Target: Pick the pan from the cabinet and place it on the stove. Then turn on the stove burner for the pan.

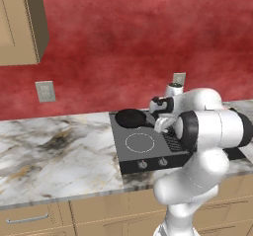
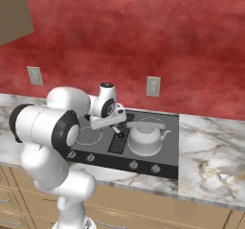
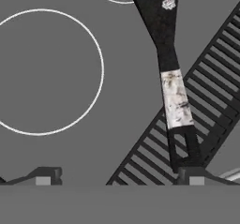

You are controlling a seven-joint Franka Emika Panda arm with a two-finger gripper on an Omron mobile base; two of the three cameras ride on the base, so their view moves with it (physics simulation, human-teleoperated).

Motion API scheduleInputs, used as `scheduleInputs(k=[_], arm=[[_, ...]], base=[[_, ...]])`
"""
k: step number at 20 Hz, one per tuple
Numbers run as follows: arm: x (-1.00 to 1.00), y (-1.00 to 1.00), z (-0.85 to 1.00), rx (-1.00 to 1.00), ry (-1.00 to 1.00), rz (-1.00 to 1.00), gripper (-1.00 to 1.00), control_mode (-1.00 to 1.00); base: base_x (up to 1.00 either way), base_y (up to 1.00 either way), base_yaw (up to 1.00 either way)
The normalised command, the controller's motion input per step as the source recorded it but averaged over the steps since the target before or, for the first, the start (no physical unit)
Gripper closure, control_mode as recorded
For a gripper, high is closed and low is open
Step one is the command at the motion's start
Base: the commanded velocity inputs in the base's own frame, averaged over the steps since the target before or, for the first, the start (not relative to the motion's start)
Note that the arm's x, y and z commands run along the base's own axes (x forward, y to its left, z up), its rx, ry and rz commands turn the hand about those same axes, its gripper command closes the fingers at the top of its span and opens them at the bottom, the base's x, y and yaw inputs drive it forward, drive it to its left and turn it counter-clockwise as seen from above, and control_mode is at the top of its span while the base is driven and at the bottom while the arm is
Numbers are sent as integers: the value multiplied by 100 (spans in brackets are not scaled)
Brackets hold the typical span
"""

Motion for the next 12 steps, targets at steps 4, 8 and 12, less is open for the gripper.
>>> scheduleInputs(k=[4, 8, 12], arm=[[-56, 34, 37, 0, -2, -8, -100, -100], [-50, 22, 44, 0, 0, -14, -100, -100], [-52, 6, 38, 0, 0, -22, -100, -100]], base=[[0, 0, 0], [0, 0, 0], [0, 0, 0]])
